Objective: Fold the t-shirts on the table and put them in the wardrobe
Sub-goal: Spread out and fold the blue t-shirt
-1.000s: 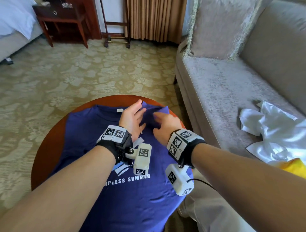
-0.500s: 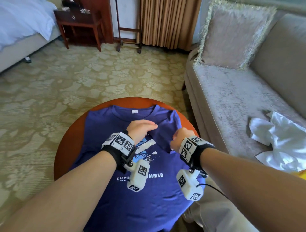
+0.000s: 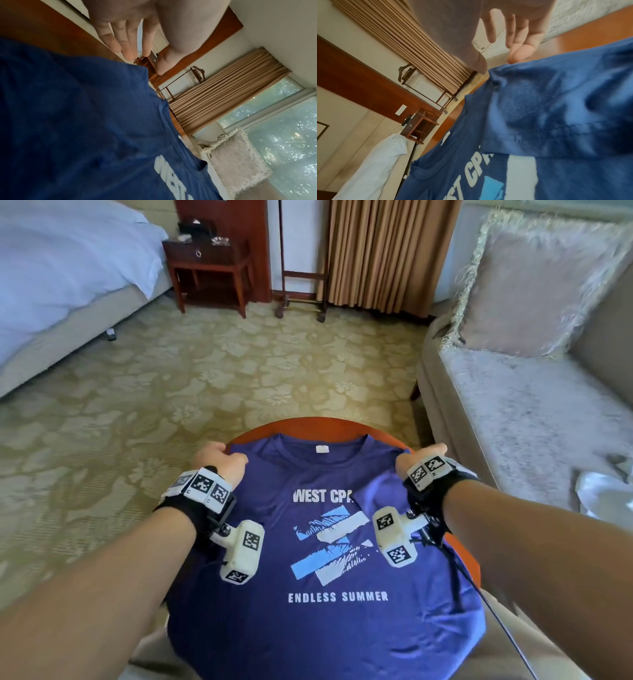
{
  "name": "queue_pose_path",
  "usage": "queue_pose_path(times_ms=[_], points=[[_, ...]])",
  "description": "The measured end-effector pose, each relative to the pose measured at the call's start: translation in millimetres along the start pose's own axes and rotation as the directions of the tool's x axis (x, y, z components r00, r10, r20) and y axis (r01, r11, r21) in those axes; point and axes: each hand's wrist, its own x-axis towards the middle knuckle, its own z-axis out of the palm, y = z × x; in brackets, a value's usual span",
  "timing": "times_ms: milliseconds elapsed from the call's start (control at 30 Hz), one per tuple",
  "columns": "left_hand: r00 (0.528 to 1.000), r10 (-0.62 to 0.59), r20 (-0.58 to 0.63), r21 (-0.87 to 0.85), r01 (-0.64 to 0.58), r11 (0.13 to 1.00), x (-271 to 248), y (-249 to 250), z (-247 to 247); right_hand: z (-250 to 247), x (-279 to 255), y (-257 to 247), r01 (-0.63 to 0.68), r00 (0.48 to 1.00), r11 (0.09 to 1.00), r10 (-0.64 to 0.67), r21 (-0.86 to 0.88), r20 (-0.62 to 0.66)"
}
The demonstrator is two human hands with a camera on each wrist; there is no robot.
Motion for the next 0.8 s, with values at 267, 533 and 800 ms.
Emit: queue_pose_path(times_ms=[267, 533, 800], points=[[0.995, 0.018, 0.096, 0.154, -0.033, 0.987, 37, -12, 6, 22, 18, -8, -0.061, 0.997, 0.992, 0.054, -0.111, -0.063], [0.990, 0.017, 0.137, 0.245, -0.051, 0.968, 60, 0, 19, 14, 37, -6, -0.043, 0.990, 0.998, 0.036, 0.051, 0.133], [0.982, 0.057, 0.179, 0.377, -0.121, 0.918, 80, 30, 26, 9, 41, -31, 0.075, 0.987, 0.952, -0.030, -0.298, 0.156]])
